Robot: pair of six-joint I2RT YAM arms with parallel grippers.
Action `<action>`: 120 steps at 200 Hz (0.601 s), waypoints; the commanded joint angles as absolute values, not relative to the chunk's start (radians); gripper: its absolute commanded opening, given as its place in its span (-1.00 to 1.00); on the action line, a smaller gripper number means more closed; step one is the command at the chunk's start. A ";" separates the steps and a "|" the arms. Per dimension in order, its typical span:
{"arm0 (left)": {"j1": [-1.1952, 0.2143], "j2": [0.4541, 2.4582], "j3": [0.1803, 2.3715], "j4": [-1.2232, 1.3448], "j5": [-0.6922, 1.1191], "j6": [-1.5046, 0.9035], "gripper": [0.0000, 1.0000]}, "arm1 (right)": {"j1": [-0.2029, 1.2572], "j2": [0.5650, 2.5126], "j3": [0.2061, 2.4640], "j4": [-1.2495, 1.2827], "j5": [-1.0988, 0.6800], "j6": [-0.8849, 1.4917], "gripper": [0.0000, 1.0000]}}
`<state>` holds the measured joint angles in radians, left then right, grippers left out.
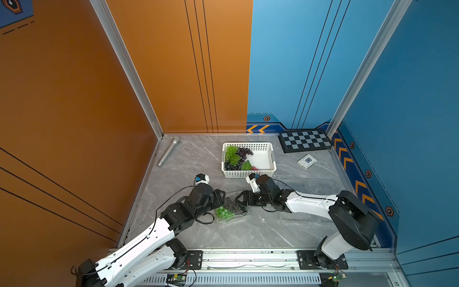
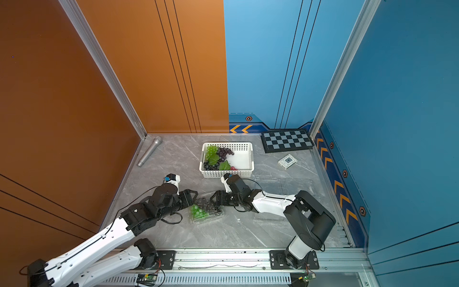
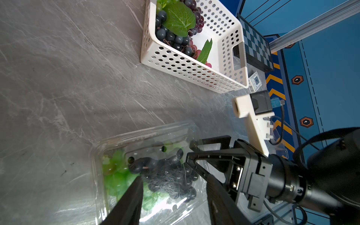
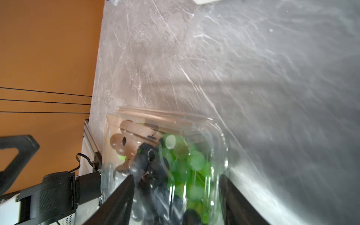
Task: Pack grapes into containers
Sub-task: Adjust the packing box at the center of the board.
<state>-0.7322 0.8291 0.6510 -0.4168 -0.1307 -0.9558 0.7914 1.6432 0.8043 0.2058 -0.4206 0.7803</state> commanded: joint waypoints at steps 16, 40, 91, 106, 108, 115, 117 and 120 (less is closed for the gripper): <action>-0.727 0.878 0.688 -0.433 -0.127 -0.921 0.09 | 0.752 1.701 0.861 0.302 -0.524 0.752 0.36; -0.729 0.918 0.689 -0.401 -0.093 -0.908 0.11 | 0.721 1.637 0.811 0.272 -0.520 0.731 0.36; -0.750 1.001 0.678 -0.305 -0.040 -0.894 0.12 | 0.672 1.430 0.637 0.221 -0.503 0.741 0.20; -0.759 1.031 0.683 -0.290 -0.042 -0.889 0.12 | 0.679 1.396 0.596 0.239 -0.509 0.764 0.03; -0.760 1.035 0.684 -0.287 -0.041 -0.888 0.11 | 0.680 1.393 0.589 0.241 -0.509 0.768 0.02; -0.766 1.050 0.688 -0.281 -0.040 -0.885 0.11 | 0.685 1.384 0.572 0.254 -0.512 0.779 -0.05; -0.767 1.054 0.687 -0.280 -0.042 -0.884 0.11 | 0.685 1.383 0.568 0.258 -0.511 0.782 -0.07; -0.770 1.061 0.689 -0.278 -0.043 -0.884 0.11 | 0.688 1.381 0.561 0.265 -0.512 0.786 -0.10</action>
